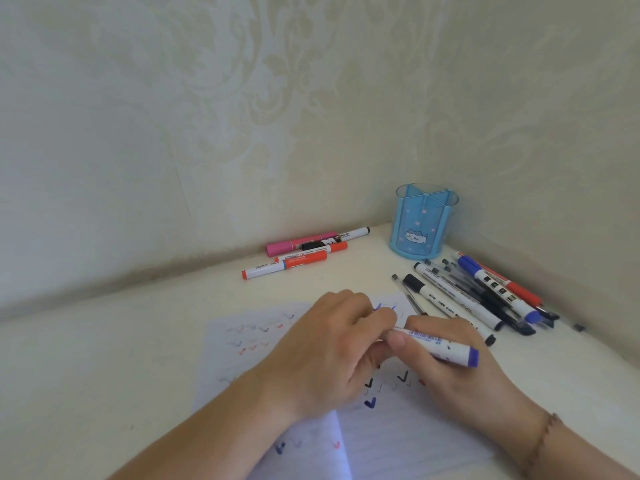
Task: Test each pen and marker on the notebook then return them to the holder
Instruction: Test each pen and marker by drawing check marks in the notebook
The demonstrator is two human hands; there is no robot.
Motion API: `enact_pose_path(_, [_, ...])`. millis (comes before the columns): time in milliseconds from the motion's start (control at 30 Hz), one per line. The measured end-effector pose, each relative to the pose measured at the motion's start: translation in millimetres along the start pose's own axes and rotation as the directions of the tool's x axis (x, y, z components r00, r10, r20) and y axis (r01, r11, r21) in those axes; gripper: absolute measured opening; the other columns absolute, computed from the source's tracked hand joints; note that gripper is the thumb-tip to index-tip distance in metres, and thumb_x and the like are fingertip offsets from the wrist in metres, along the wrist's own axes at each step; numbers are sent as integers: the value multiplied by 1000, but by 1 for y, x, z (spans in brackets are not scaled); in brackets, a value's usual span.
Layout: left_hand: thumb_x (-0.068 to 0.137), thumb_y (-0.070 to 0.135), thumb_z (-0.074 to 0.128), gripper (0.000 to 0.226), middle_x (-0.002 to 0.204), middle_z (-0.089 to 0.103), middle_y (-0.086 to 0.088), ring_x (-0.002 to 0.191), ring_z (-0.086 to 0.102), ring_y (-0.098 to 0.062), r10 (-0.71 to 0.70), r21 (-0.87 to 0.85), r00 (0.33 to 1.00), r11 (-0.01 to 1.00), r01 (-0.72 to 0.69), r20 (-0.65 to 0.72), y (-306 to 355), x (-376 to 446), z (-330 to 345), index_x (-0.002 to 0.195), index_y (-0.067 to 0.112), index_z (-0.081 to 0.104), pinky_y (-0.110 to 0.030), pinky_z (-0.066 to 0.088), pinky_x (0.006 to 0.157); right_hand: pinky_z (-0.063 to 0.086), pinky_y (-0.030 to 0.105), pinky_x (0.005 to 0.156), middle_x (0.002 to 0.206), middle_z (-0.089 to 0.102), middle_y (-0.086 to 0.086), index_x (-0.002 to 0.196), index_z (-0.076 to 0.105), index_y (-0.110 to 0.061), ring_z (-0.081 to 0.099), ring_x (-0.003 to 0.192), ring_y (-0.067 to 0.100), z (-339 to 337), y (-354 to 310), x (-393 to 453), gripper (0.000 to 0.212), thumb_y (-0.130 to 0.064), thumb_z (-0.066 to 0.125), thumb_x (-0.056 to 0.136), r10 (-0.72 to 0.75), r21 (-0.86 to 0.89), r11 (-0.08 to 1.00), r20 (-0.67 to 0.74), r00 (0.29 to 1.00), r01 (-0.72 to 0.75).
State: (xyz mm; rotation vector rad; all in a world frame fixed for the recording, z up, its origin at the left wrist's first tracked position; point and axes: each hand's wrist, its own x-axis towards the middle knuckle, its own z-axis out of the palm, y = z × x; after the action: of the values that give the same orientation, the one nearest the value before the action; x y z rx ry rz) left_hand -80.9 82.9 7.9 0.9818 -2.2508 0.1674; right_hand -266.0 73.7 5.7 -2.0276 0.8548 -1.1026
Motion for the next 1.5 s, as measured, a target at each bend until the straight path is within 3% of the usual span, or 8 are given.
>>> enact_pose_path(167, [93,20,47,2,74,42,5,68,31,-13,-11,15,996,1000,10,85,-2,-1,4,94,20,46,-30,39,59,22,19,46,51,33,8,54,45,-1,28,47,15,-1,-1,-2,68,-59,54,86,-54,-45,998,-1,999,54])
enact_pose_path(433, [103,48,24,41,64,58,5,52,49,-15,20,-74,990,997,-9,141,1,-4,-6,92,23,54,-28,33,43,18,18,45,51,26,2,53,34,-6,23,47,9,-2,-2,-4,61,-48,47,95,-141,-23,990,44,989,142])
enact_pose_path(700, [99,53,38,29,54,50,5,51,28,-8,85,-57,986,995,-77,142,-3,-6,-8,98,27,50,-22,26,43,21,19,44,49,32,1,54,43,-2,29,43,12,-6,-3,-4,57,-40,48,96,-206,-91,972,109,972,216])
enact_pose_path(800, [85,66,52,46,61,45,10,56,34,-8,-57,-93,981,993,75,183,-4,-6,-12,113,31,42,-19,30,50,23,21,46,50,36,2,52,45,-8,32,45,15,-13,-4,-7,44,-33,53,87,-144,12,989,-8,989,145])
enact_pose_path(933, [86,31,39,37,87,44,7,70,41,-12,-221,-365,962,892,266,160,-14,-11,-18,122,33,32,-26,36,65,27,23,43,52,49,27,71,70,-6,46,41,26,-24,-7,-4,36,-40,58,74,66,447,893,-237,969,48])
enact_pose_path(1067, [88,-4,29,50,99,50,2,88,47,-18,-322,-467,942,821,329,99,-22,-11,-14,125,29,33,-25,39,81,41,29,41,65,69,24,77,75,-9,63,55,44,-20,-13,2,69,-75,62,65,249,454,879,-182,951,-143])
enact_pose_path(1233, [91,-16,42,65,111,63,7,104,60,-20,-365,-497,931,806,320,8,-26,-9,-11,133,33,36,-28,52,86,36,19,38,53,61,11,66,61,-6,48,43,17,-12,-21,-3,21,-10,82,69,327,254,923,-123,937,-289])
enact_pose_path(1500, [88,8,70,36,101,74,13,92,70,-6,-461,-552,882,711,435,100,-24,-6,-12,111,33,57,-18,52,84,27,22,45,48,41,2,54,41,-1,34,48,13,-2,-15,-5,38,-4,71,76,322,18,946,-131,938,-322])
